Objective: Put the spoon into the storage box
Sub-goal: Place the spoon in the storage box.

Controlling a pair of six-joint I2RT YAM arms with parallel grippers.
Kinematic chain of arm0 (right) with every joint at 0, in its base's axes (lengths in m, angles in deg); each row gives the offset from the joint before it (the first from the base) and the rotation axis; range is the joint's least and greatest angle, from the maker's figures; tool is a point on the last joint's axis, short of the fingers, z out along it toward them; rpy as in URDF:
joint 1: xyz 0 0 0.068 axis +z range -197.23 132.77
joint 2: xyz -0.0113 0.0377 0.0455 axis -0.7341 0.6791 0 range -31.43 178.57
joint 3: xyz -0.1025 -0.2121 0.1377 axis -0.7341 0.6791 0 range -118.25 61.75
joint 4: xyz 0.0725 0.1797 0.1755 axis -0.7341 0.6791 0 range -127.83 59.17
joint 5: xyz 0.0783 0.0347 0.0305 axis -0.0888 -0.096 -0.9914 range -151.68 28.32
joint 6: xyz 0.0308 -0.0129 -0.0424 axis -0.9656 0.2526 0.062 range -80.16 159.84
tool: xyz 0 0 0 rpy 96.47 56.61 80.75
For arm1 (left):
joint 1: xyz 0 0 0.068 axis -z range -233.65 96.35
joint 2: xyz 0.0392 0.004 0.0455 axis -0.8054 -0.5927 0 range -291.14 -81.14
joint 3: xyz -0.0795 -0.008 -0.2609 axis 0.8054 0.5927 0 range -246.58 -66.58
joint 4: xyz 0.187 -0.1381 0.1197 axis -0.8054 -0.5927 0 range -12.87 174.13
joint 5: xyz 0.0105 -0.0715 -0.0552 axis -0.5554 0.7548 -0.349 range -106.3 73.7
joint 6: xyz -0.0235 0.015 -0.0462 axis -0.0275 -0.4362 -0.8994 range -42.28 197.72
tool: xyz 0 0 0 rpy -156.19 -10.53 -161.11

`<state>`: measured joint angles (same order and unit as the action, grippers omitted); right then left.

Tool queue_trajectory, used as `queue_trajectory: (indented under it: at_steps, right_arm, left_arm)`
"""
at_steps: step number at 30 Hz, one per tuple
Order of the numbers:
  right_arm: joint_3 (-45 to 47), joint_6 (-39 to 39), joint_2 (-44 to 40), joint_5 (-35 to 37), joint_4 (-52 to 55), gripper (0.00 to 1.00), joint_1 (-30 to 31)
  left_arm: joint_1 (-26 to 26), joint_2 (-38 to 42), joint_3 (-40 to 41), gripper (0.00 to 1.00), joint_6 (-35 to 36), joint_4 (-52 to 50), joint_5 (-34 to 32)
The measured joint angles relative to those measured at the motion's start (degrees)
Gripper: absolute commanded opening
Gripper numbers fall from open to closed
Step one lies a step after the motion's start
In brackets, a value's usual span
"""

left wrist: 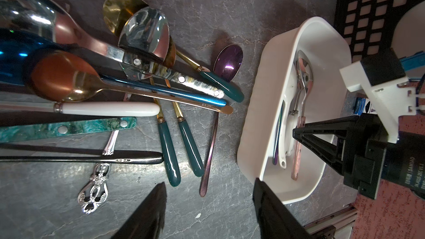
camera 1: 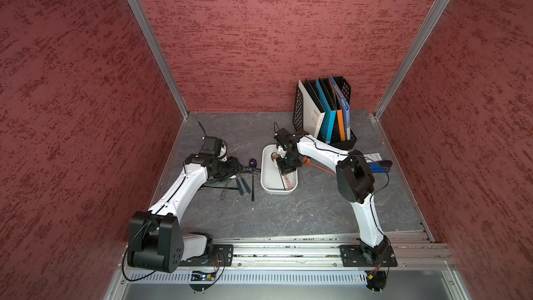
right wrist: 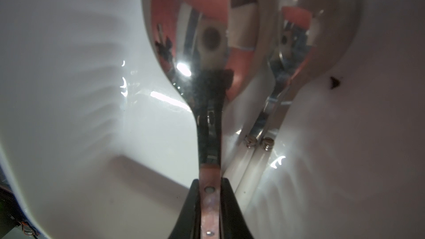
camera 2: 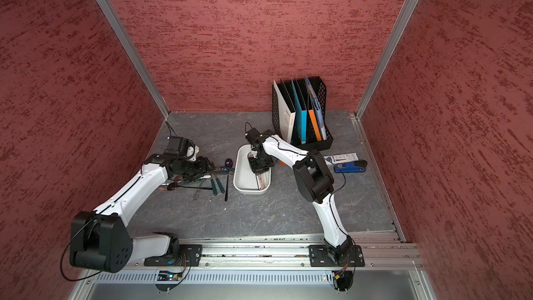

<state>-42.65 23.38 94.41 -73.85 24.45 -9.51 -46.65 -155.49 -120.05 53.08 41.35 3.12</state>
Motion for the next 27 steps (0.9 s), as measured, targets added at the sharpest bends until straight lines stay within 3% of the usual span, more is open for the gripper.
queue_trajectory:
  at_steps: [14, 27]
  right_arm:
    - [-3.9, 0.4, 4.7, 1.5, 4.0, 0.15, 0.0]
    - [-3.1, 0.7, 3.2, 3.0, 4.5, 0.5, 0.0]
  left_arm:
    - [0.5, 0.0, 0.0, 0.64, -0.1, -0.3, -0.3]
    - [1.0, -1.8, -2.6, 0.64, 1.4, -2.9, -0.9]
